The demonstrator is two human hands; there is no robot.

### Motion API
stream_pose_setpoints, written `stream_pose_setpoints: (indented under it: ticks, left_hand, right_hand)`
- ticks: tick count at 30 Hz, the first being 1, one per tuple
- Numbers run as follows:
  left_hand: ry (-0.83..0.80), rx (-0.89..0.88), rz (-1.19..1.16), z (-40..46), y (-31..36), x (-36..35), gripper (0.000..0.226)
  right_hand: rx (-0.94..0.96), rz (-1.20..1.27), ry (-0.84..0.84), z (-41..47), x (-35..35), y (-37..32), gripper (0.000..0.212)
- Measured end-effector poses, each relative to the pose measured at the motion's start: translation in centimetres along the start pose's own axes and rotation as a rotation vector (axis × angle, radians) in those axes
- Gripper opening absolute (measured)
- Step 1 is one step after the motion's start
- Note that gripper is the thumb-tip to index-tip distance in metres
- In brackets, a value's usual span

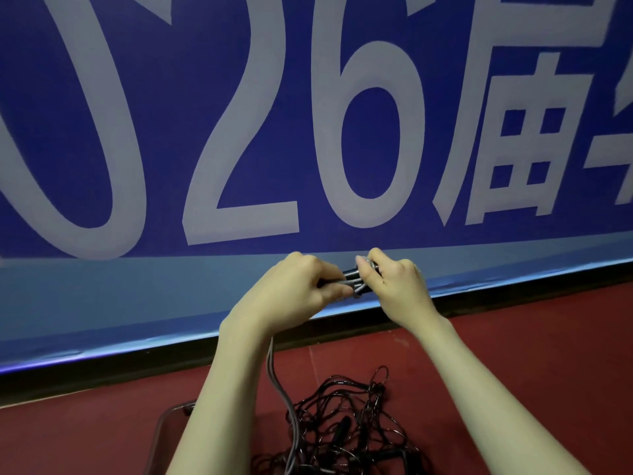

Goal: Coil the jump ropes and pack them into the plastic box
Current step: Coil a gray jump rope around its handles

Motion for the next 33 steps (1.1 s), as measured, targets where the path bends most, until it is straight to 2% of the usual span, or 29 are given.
stream_pose_setpoints:
  ticks: [2, 5, 7, 9, 11, 14, 19, 22, 28, 31, 33]
  left_hand:
    - [0.07, 0.003, -0.012, -0.2, -0.3, 0.5, 0.019]
    - [0.176, 0.032, -0.023, -0.5, -1.7, 0.9, 0.021]
    - [0.209, 0.057, -0.046, -0.8, -2.7, 0.9, 0.023]
    - [0.216, 0.074, -0.056, -1.0, -3.4, 0.7, 0.016]
    - [0.222, 0.092, -0.057, -0.9, -3.7, 0.3, 0.012]
    - [0.236, 0.082, -0.097, -0.8, -3.5, -0.1, 0.018]
    - [0.248, -0.021, -0.172, -0.4, -1.9, -1.0, 0.018]
    - [0.235, -0.023, -0.256, 0.0, -1.7, -1.6, 0.016]
    - [0.137, 0.058, -0.595, -0.1, -3.2, -3.3, 0.014]
    - [0.132, 0.09, -0.772, 0.2, -3.8, -4.2, 0.021]
    - [0.155, 0.112, -0.853, 0.3, -3.5, -4.5, 0.025]
  right_hand:
    - [0.008, -0.02, -0.155, 0.0, -0.2, -0.5, 0.04]
    - [-0.007, 0.148, -0.352, -0.2, -0.2, -1.4, 0.04]
    - [-0.023, 0.246, -0.471, -0.4, 0.0, -2.0, 0.038]
    - [-0.027, 0.262, -0.58, -0.6, 0.1, -2.2, 0.031]
    - [-0.013, 0.276, -0.66, -0.8, 0.2, -2.2, 0.025]
    - [-0.014, 0.361, -0.741, -1.0, 0.7, -2.2, 0.022]
    - [-0.023, 0.378, -0.91, -1.8, 0.9, -2.5, 0.028]
    - [-0.03, 0.434, -0.922, -2.0, 1.3, -2.4, 0.028]
    - [-0.029, 0.634, -0.856, -1.9, 1.7, -2.5, 0.029]
    - [-0.043, 0.836, -0.806, -1.9, 1.9, -2.7, 0.027]
    - [-0.044, 0.928, -0.744, -1.6, 1.7, -2.6, 0.036]
Point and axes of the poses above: each hand's wrist, its own z-axis towards the middle knuckle, its own x-axis out of the back of the hand, y = z × x, the point moved 5 cm from there along z, towards the middle knuckle, and after that the axes turned 3 degrees about -y, right-handed, at the moved point
